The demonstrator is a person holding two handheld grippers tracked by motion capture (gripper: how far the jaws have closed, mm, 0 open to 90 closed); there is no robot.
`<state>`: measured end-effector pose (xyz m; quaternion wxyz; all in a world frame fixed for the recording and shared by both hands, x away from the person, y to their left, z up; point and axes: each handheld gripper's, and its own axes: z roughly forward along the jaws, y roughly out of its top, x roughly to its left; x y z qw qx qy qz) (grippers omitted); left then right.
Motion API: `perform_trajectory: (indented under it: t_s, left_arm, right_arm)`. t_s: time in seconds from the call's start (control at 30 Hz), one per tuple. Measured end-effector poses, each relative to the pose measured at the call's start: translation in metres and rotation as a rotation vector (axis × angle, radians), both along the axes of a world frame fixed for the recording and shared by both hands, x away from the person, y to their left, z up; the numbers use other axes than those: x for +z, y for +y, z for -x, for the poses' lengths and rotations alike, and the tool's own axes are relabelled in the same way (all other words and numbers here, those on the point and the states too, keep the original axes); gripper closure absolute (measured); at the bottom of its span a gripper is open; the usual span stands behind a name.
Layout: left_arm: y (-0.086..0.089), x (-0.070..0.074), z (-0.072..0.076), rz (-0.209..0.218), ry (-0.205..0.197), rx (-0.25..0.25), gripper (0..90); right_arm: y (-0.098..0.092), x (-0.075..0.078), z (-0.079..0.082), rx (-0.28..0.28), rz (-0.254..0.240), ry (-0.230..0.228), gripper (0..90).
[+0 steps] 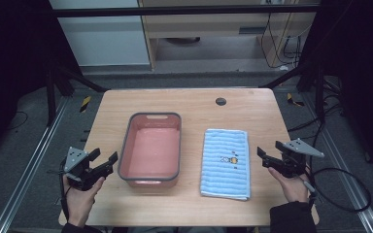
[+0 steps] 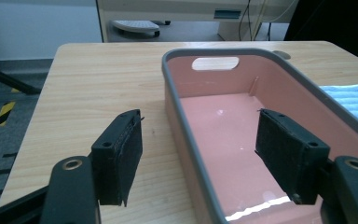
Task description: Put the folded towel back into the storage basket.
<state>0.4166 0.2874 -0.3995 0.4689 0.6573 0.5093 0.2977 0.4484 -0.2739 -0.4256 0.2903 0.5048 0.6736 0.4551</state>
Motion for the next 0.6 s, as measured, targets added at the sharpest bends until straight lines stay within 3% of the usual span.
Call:
perform_trajectory:
  t_s: [0.2,0.6]
  left_arm:
    - [-0.012,0.012,0.0,0.008,-0.014,-0.028,30.7]
    - [-0.043,0.02,-0.004,0.0,-0.03,-0.089,31.3]
  right_arm:
    - [0.002,0.006,-0.005,0.017,-0.006,0.007,25.7]
    - [0.012,0.014,-0.011,0.037,-0.032,-0.004,25.4]
